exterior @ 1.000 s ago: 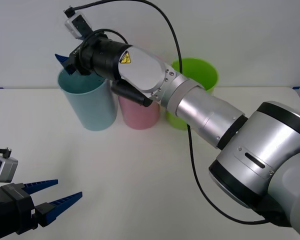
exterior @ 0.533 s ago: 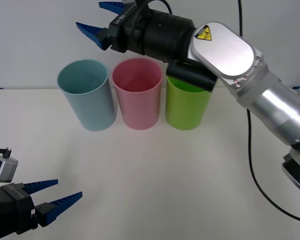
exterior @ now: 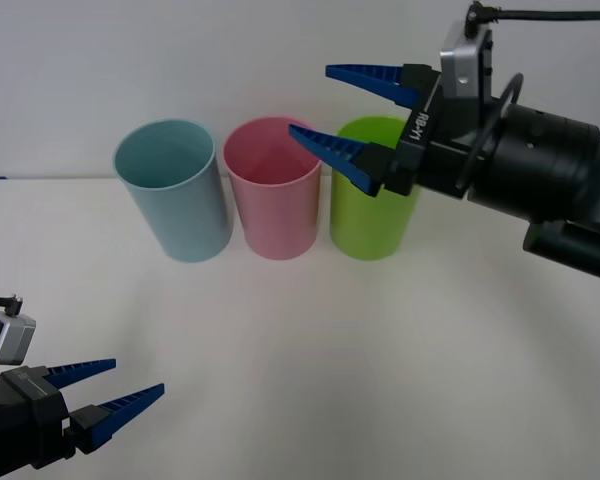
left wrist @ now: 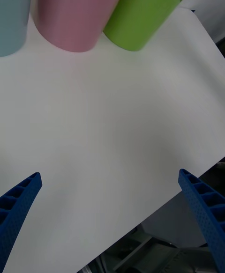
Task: Put cans in the blue bin and PET bottles in the pink bin and trash in the green bin.
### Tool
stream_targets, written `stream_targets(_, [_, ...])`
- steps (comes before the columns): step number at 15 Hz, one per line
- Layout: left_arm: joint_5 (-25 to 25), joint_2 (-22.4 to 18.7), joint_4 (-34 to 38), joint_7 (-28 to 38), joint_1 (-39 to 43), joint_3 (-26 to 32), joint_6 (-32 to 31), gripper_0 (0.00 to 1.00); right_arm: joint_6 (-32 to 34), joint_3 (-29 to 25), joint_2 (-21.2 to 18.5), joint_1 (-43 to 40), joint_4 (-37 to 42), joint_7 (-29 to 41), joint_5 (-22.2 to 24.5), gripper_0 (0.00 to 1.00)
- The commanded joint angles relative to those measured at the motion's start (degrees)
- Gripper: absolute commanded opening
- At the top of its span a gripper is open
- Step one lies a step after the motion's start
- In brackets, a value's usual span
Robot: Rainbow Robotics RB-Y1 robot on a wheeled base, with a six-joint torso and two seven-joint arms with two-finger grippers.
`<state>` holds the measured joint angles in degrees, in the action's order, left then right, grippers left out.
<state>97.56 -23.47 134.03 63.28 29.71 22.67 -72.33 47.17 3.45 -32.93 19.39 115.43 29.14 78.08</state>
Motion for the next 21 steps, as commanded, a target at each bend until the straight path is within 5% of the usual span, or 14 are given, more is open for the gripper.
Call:
stream_targets(1, [0.0,0.0,0.0,0.0,0.0,0.0,0.0,1.00,14.4,-11.5,6.5,-9.7,4.2,-1.6,1.7,0.80])
stream_targets(3, [0.0,0.0,0.0,0.0,0.0,0.0,0.0,1.00,20.1,-15.7,7.9,-15.2,5.4,-3.7,1.7,0.83])
stream_targets(9, [0.0,0.0,0.0,0.0,0.0,0.0,0.0,1.00,20.3,-17.2,5.2,-28.3,7.5,-10.0,5.9,0.86])
stream_targets(17, [0.0,0.0,0.0,0.0,0.0,0.0,0.0,1.00,25.7,-20.9,5.1,-36.9,10.3,-10.2,14.6,0.93])
stream_targets(21, [0.0,0.0,0.0,0.0,0.0,0.0,0.0,1.00,25.7,-21.2,5.5,-40.7,10.3,-11.9,14.2,0.95])
